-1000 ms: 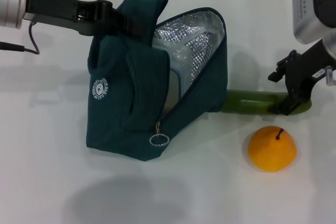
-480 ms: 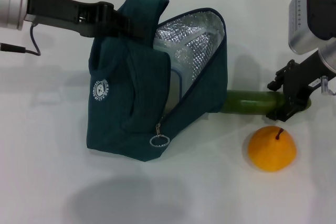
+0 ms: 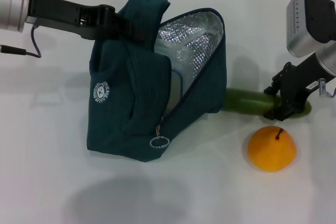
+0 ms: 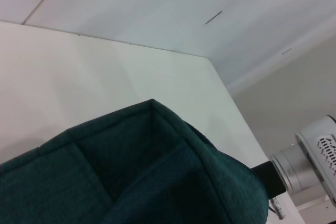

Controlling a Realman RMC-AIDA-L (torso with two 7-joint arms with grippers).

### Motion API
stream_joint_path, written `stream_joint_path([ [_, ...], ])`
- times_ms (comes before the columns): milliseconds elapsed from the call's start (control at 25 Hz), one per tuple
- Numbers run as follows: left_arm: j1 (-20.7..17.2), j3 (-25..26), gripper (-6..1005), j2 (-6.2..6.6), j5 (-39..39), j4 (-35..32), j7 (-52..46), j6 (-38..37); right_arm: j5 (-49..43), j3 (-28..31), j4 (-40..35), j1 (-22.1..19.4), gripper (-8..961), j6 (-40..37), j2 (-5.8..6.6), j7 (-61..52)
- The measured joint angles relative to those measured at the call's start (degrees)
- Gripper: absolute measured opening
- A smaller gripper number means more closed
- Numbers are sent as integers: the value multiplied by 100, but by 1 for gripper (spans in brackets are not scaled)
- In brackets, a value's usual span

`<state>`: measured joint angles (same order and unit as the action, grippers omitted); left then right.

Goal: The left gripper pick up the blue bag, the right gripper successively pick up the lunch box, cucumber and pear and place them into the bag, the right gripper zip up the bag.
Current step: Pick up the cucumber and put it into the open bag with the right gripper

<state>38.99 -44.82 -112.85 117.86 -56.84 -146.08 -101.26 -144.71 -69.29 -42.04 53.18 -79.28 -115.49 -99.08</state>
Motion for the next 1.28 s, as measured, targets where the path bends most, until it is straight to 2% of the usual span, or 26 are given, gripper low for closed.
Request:
stream_joint_path([
  [80,0,0,39,0,0,6,0,0,11,-43,1,0,698,-9,1,1],
  [280,-14,-1,39,5,-19,-4,-4,0,-9,-56,-127,-49,563,-165,10,-21],
  [360,-32,7,39,17,-35,-4,-14,0,-22,-19,-324,-118,564,-320,30,-78],
  [480,-52,23,39,27,-40,-4,-20,0,-46,10,-710,-291,565,-516,115,-257],
  [600,-58,26,39,34,-42,1,-22,1,-54,105,-1032,-506,566,-691,276,-473],
  [680,-58,27,39,35,-45,7,-23,2,-54,352,-1156,-624,566,-777,344,-534],
  [800,-49,26,39,36,-52,13,-25,2,-42,1066,-1306,-778,568,-893,411,-542],
  [1000,-26,26,39,44,-54,36,-26,2,267,2491,-1324,-843,569,-922,406,-572],
  [1120,-25,27,39,44,-54,63,-12,1,1050,2971,-1286,-972,570,-965,394,-573],
  [1280,-39,26,39,28,-55,67,-6,2,2646,2992,-1213,-1282,572,-976,354,-581],
])
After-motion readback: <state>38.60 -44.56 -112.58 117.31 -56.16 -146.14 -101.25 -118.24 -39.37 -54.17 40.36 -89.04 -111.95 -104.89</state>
